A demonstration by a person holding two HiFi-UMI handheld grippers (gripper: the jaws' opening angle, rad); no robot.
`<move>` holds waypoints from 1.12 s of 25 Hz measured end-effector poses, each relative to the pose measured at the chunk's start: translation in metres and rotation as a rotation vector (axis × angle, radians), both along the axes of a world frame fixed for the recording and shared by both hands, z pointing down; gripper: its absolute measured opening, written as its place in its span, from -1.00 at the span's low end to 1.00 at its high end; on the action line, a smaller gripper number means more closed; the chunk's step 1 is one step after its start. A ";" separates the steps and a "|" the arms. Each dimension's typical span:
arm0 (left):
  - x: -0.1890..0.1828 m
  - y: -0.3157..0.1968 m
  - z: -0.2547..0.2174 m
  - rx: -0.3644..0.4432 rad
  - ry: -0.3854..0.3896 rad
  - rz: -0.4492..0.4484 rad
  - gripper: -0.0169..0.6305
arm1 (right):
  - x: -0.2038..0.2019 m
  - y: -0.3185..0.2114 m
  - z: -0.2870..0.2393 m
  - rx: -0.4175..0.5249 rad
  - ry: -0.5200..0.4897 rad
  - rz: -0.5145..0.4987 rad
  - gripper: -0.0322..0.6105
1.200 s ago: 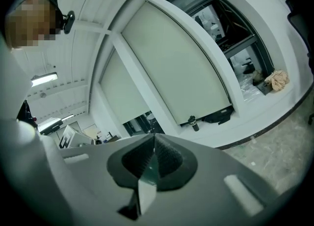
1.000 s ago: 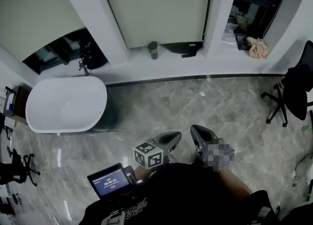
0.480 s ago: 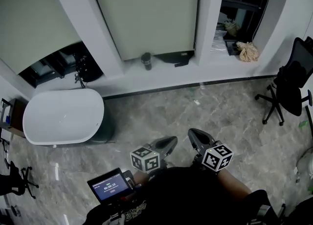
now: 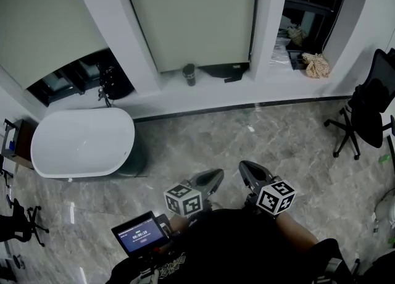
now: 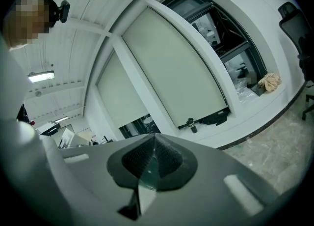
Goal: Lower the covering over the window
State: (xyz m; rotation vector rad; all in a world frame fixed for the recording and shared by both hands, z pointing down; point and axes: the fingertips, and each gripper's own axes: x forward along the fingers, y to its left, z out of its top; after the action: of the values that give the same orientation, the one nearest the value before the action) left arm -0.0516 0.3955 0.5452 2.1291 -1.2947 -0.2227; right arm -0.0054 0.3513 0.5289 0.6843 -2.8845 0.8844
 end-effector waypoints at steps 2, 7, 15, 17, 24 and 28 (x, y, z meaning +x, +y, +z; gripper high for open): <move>-0.002 0.000 -0.002 0.007 0.005 -0.013 -0.95 | 0.002 0.000 0.000 -0.005 -0.002 0.004 -0.88; -0.001 0.000 -0.002 0.010 0.020 -0.014 -0.95 | 0.005 0.000 -0.001 0.001 -0.006 0.009 -0.88; 0.001 0.001 -0.002 0.013 0.027 -0.013 -0.95 | 0.005 0.004 -0.002 0.012 -0.006 -0.003 -0.88; 0.000 0.002 -0.001 0.012 0.027 -0.016 -0.95 | 0.003 0.004 -0.001 0.011 -0.006 -0.008 -0.88; -0.005 0.002 -0.002 0.013 0.018 -0.033 -0.95 | -0.002 0.004 -0.002 0.010 -0.010 -0.026 -0.88; -0.004 0.002 -0.002 0.015 0.011 -0.035 -0.95 | -0.001 0.003 -0.001 0.007 -0.016 -0.026 -0.88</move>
State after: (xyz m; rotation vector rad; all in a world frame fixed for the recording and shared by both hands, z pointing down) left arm -0.0560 0.3978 0.5430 2.1155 -1.3289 -0.2595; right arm -0.0063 0.3547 0.5282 0.6411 -2.9049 0.8808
